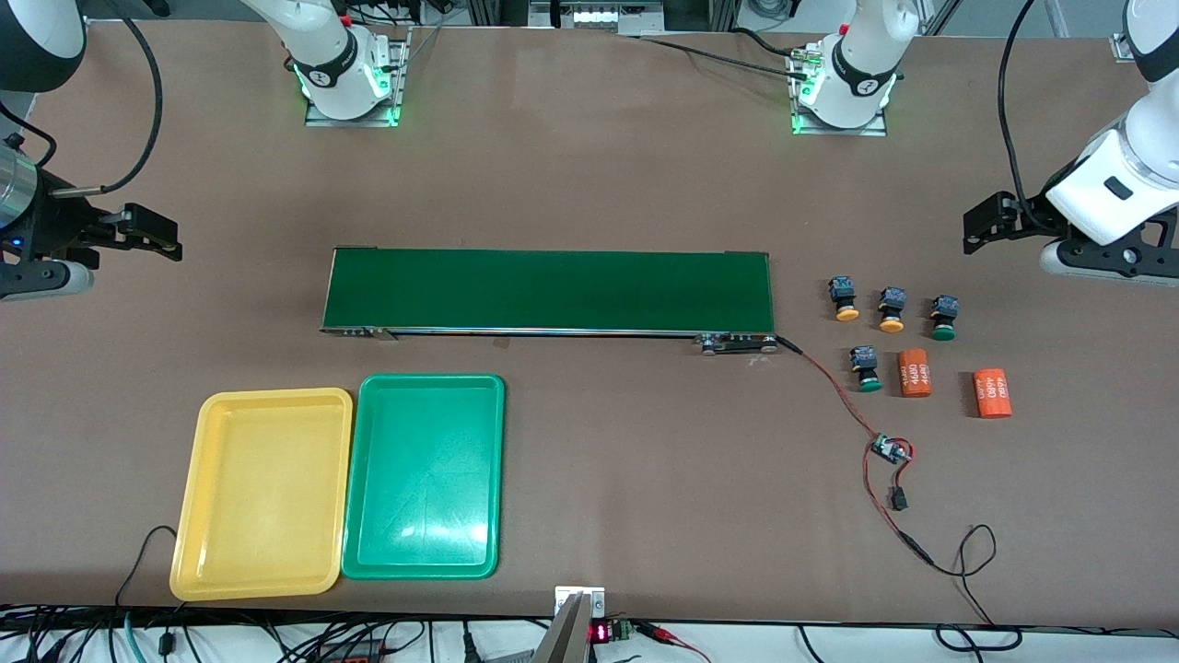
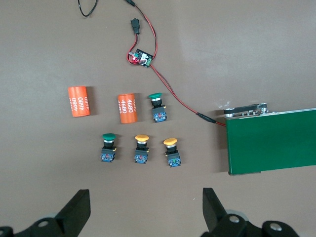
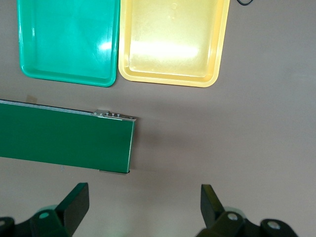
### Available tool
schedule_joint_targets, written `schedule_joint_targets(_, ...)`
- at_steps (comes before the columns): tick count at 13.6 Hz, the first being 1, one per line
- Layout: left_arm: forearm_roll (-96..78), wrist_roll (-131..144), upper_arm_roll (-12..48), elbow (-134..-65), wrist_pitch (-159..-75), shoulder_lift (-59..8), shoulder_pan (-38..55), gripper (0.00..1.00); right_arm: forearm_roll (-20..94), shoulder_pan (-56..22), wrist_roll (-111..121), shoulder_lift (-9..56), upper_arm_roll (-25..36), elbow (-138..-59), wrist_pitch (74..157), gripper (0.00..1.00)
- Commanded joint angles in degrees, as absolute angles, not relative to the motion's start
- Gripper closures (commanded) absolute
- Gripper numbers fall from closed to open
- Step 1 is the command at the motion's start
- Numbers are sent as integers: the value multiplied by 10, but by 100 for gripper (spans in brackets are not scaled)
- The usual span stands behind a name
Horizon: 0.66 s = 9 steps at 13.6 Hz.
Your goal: Sort buttons by color to trays
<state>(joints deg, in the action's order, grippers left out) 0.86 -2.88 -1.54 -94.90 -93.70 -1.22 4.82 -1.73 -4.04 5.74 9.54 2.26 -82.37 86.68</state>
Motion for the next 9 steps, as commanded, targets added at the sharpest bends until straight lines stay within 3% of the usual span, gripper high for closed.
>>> schedule_joint_targets(1, 19, -30, -12, -943, -925, -11, 51, 0, -23, -38, 59, 103, 21, -808, 861, 0)
schedule_joint_targets(9, 18, -45, -16, -935, -915, -17, 50, 0, -22, -38, 62, 104, 21, -809, 861, 0)
